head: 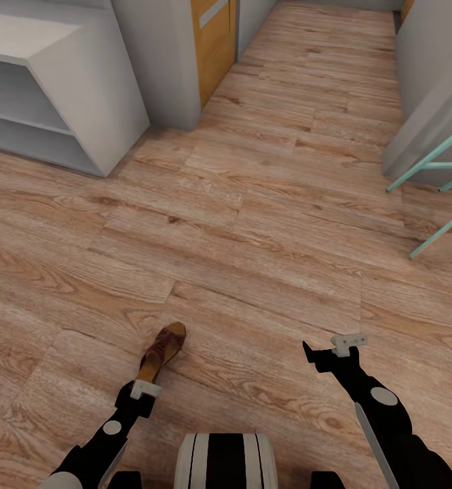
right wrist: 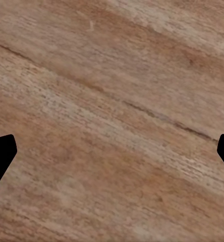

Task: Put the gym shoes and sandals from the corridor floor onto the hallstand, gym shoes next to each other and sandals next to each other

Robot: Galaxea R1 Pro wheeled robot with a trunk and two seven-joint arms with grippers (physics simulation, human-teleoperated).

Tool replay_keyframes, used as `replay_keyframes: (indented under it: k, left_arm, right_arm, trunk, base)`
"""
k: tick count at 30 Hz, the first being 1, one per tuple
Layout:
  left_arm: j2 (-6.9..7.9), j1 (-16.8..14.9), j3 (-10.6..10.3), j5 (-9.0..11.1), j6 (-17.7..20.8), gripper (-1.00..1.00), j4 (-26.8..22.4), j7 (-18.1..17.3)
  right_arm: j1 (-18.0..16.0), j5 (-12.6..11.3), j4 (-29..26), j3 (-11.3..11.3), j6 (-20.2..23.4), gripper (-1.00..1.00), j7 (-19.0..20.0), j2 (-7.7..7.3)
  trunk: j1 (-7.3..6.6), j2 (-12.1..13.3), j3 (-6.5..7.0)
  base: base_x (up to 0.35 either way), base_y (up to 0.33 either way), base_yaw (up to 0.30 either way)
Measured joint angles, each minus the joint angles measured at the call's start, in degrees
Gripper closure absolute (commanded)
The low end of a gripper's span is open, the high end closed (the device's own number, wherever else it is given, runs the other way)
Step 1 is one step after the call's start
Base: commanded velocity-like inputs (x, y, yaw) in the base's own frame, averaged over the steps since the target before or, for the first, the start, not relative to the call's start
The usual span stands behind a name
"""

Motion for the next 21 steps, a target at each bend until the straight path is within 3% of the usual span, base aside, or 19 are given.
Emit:
replay_keyframes:
  k: [14, 21]
  left_arm:
    - [0.1, 0.17, 0.03, 0.21, -0.34, 1.0, -0.41, -0.01]
    - [0.17, 0.77, -0.07, 0.23, 0.09, 1.0, -4.97, -0.03]
  right_arm:
    - [-0.01, -0.01, 0.0, 0.0, 0.0, -1.0, 0.0, 0.03]
    - [0.0, -0.05, 0.0, 0.0, 0.0, -1.0, 0.0, 0.07]
  trunk:
    - [0.0, 0.0, 0.0]
    - [-0.08, 0.04, 0.66]
  base:
    - [0.0, 0.0, 0.0]
    - [0.0, 0.0, 0.0]
